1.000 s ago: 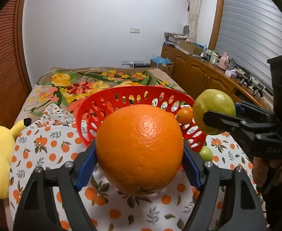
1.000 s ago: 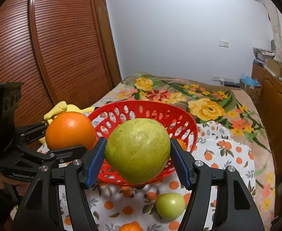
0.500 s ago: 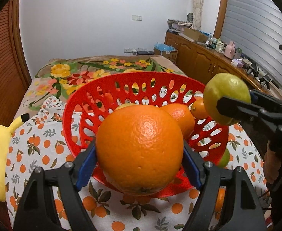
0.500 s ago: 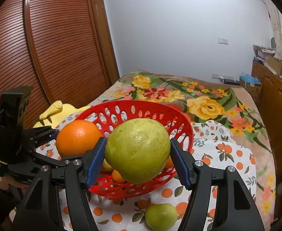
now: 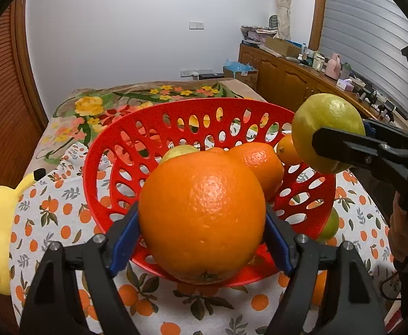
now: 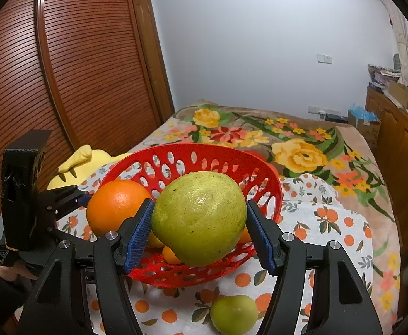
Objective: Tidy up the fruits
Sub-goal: 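Lower the large orange into the basket and open the left tool while the right tool releases the pomelo, then withdraw both open tools toward the remaining mandarin and green apple, then grasp the mandarin with the left tool while the right tool grasps the green apple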
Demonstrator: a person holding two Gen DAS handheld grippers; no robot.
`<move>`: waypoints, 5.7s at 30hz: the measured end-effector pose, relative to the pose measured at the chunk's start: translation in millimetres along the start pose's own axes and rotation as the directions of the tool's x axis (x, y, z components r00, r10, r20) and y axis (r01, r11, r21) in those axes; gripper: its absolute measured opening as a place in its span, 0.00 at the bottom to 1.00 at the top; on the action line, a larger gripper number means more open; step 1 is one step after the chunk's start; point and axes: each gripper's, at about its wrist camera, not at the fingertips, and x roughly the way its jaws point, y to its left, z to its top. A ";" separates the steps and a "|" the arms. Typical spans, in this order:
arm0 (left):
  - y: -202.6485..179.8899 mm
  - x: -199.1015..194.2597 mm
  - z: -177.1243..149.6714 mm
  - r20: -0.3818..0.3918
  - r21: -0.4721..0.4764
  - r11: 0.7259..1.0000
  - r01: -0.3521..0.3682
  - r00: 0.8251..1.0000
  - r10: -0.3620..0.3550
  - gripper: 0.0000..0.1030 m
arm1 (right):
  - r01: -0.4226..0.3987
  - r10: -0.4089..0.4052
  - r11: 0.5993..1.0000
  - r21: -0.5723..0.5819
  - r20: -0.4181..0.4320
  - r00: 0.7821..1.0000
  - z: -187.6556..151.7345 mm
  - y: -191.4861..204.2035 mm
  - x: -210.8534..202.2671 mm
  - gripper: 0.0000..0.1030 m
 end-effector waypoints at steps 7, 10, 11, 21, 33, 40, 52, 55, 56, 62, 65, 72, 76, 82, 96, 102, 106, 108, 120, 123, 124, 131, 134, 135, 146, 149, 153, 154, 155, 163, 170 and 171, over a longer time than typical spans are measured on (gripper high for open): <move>-0.5 -2.9 -1.9 0.016 -0.023 1.000 0.001 1.000 0.000 0.78 | 0.005 -0.005 1.000 0.007 0.004 1.000 -2.6 -1.1 -3.1 0.65; 0.6 -3.0 -1.0 0.013 -0.053 0.998 0.034 0.999 -0.033 0.78 | 0.008 -0.008 1.000 0.008 0.004 1.000 -3.3 -2.4 -4.0 0.65; -0.1 -1.8 -0.9 0.006 -0.058 0.997 0.047 0.999 -0.047 0.78 | 0.008 -0.008 1.000 0.010 0.004 1.000 -3.6 -2.3 -3.9 0.65; -11.6 -27.7 6.1 0.112 -0.032 0.997 0.074 0.991 -0.070 0.80 | 0.013 -0.013 1.000 0.015 0.004 1.000 -5.0 -6.4 -5.5 0.65; 30.1 -44.2 5.1 0.162 -0.108 0.994 -0.024 0.986 0.041 0.80 | 0.005 -0.005 1.000 -0.017 -0.007 1.000 8.6 -2.9 4.6 0.65; 55.6 -48.0 0.8 0.156 -0.127 0.990 -0.054 0.985 0.074 0.80 | 0.006 -0.008 0.998 -0.057 -0.044 0.999 22.6 7.7 31.7 0.65; 84.2 -47.2 -12.9 0.123 -0.149 0.984 -0.094 0.986 0.112 0.80 | 0.024 -0.036 0.995 -0.096 -0.119 0.992 32.1 17.4 74.5 0.65; 89.8 -47.0 -16.0 0.124 -0.161 0.981 -0.112 0.983 0.133 0.80 | 0.021 -0.036 0.994 -0.105 -0.143 0.989 33.0 18.6 81.6 0.65; 91.0 -47.1 -16.4 0.123 -0.164 0.980 -0.114 0.983 0.135 0.80 | 0.020 -0.036 0.994 -0.107 -0.150 0.988 32.5 18.7 83.3 0.65; 96.0 -46.3 -18.7 0.122 -0.164 0.980 -0.114 0.983 0.135 0.80 | 0.020 -0.038 0.995 -0.103 -0.173 0.984 31.0 17.7 90.1 0.66; 95.3 -46.3 -19.5 0.119 -0.159 0.982 -0.105 0.985 0.124 0.80 | 0.021 -0.039 0.994 -0.105 -0.174 0.984 30.7 17.5 90.0 0.66; 84.3 -44.4 -21.9 0.093 -0.155 0.983 -0.102 0.989 0.117 0.80 | 0.022 -0.038 0.995 -0.093 -0.173 0.984 30.5 16.7 89.7 0.66; 77.1 -45.1 -24.7 0.100 -0.148 0.985 -0.087 0.990 0.103 0.80 | 0.023 -0.036 0.995 -0.096 -0.136 0.990 30.2 19.4 80.5 0.68; 65.8 -53.2 -28.0 0.123 -0.147 0.987 -0.062 0.989 0.081 0.80 | 0.035 -0.041 0.996 -0.087 -0.071 0.997 31.9 18.6 49.6 0.69; 19.6 -80.7 -48.4 0.153 -0.120 0.993 -0.020 0.987 0.039 0.80 | 0.129 -0.125 0.990 -0.057 0.069 0.990 -33.2 9.6 -50.3 0.72; -5.8 -91.1 -62.6 0.156 -0.101 0.995 -0.011 0.987 0.027 0.80 | 0.117 -0.117 0.993 0.002 0.076 0.990 -57.4 -1.4 -75.5 0.89; -24.0 -97.6 -70.7 0.164 -0.085 0.996 0.003 0.986 0.011 0.80 | 0.114 -0.116 0.993 0.022 0.079 0.990 -71.4 -5.9 -89.4 0.94; -31.6 -99.6 -75.2 0.166 -0.077 0.997 0.013 0.986 0.000 0.80 | 0.108 -0.111 0.994 0.031 0.080 0.991 -78.7 -8.7 -96.0 0.96; -80.4 -73.6 -88.2 0.093 -0.029 0.995 0.099 0.991 -0.096 0.80 | 0.117 -0.121 0.991 0.072 0.054 0.991 -110.4 -26.8 -116.0 0.96; -89.9 -59.0 -90.4 0.057 -0.010 0.994 0.106 0.993 -0.106 0.80 | 0.123 -0.128 0.989 0.086 0.052 0.990 -112.1 -31.7 -116.6 0.96; -92.6 -55.7 -91.4 0.049 0.000 0.994 0.108 0.993 -0.108 0.80 | 0.123 -0.128 0.988 0.089 0.053 0.990 -112.4 -32.5 -117.5 0.96; -107.6 -27.7 -99.2 -0.045 0.024 0.991 0.132 0.990 -0.131 0.80 | 0.134 -0.139 0.986 0.102 0.041 0.989 -116.6 -40.1 -112.5 0.96; -111.6 -18.4 -101.6 -0.079 0.022 0.989 0.148 0.986 -0.146 0.80 | 0.139 -0.143 0.985 0.104 0.029 0.989 -117.8 -43.5 -108.9 0.96; -113.0 -16.3 -102.1 -0.085 0.025 0.989 0.146 0.986 -0.144 0.80 | 0.140 -0.143 0.985 0.106 0.026 0.989 -117.5 -44.4 -108.1 0.96; -119.1 -2.0 -104.7 -0.113 0.020 0.981 0.191 0.976 -0.188 0.59 | 0.149 -0.150 0.981 0.120 -0.002 0.989 -118.4 -54.8 -97.9 0.96; -122.4 0.8 -106.4 -0.120 0.033 0.981 0.191 0.975 -0.185 0.47 | 0.152 -0.152 0.982 0.114 -0.012 0.988 -118.1 -55.3 -94.3 0.96; -118.7 -1.8 -106.9 -0.097 0.018 0.979 0.201 0.975 -0.198 0.42 | 0.151 -0.150 0.983 0.105 -0.025 0.988 -117.7 -56.1 -87.9 0.93; -117.2 -2.9 -106.5 -0.092 0.015 0.979 0.201 0.976 -0.199 0.42 | 0.153 -0.150 0.983 0.101 -0.030 0.988 -116.9 -56.1 -85.3 0.92; -115.1 -4.5 -106.1 -0.087 0.009 0.979 0.202 0.976 -0.201 0.42 | 0.155 -0.151 0.983 0.096 -0.038 0.988 -116.3 -56.7 -81.8 0.91; -98.7 -22.6 -103.1 -0.040 -0.007 0.984 0.178 0.983 -0.179 0.42 | 0.152 -0.145 0.986 0.072 -0.094 0.985 -108.2 -62.0 -50.9 0.81; -87.7 -36.8 -103.5 -0.007 -0.008 0.987 0.159 0.987 -0.159 0.42 | 0.142 -0.133 0.988 0.056 -0.140 0.981 -97.8 -60.9 -18.4 0.78; -86.5 -38.0 -103.6 -0.004 -0.009 0.987 0.158 0.987 -0.158 0.42 | 0.140 -0.131 0.989 0.052 -0.146 0.981 -97.0 -59.8 -14.7 0.78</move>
